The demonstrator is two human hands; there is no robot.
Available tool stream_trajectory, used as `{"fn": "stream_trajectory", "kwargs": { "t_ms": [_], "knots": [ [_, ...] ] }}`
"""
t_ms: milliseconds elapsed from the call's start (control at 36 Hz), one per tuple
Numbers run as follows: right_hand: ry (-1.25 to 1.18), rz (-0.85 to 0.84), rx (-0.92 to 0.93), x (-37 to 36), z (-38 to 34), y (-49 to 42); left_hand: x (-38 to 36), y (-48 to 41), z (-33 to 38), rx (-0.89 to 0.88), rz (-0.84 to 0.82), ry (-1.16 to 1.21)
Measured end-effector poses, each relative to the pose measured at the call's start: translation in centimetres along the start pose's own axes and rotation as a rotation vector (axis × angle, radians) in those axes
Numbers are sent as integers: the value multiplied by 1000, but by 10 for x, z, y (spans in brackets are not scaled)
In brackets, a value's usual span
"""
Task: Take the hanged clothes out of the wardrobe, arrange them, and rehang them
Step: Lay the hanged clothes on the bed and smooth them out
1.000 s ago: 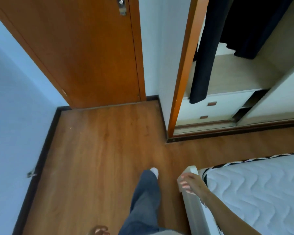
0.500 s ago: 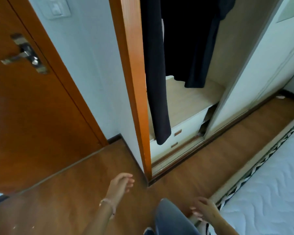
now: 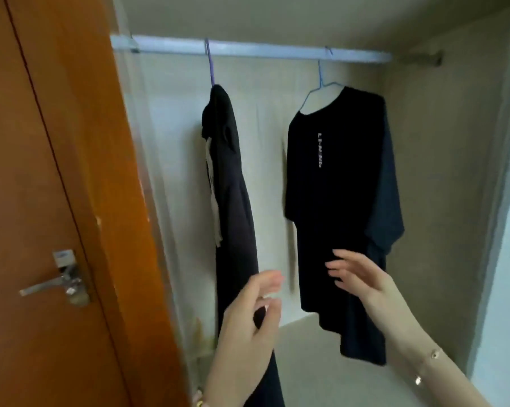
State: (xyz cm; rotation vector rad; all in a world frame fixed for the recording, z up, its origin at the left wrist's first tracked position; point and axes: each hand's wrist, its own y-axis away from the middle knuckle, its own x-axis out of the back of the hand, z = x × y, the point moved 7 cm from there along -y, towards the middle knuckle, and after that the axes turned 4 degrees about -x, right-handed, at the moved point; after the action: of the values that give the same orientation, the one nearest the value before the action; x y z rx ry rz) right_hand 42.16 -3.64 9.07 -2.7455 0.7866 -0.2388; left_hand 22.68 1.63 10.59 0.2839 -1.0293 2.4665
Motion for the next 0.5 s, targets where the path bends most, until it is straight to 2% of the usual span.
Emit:
{"fn": "stream_trajectory", "kwargs": {
  "t_ms": [139, 194, 250, 361, 444, 500],
  "knots": [
    [125, -43, 313, 36, -92, -97, 15, -112, 74, -293, 305, -151],
    [205, -22, 423, 49, -124, -130, 26, -149, 97, -355, 415, -235],
    [307, 40, 543, 60, -155, -159, 38, -186, 115, -357, 496, -419],
    [650, 250, 718, 79, -204, -215, 74, -263, 132, -192, 509, -775],
    [727, 281, 603, 92, -219, -261, 104, -312, 132, 36, 410, -909],
    [723, 255, 449, 102, -220, -291, 114, -332, 115, 241, 292, -808]
  ]
}}
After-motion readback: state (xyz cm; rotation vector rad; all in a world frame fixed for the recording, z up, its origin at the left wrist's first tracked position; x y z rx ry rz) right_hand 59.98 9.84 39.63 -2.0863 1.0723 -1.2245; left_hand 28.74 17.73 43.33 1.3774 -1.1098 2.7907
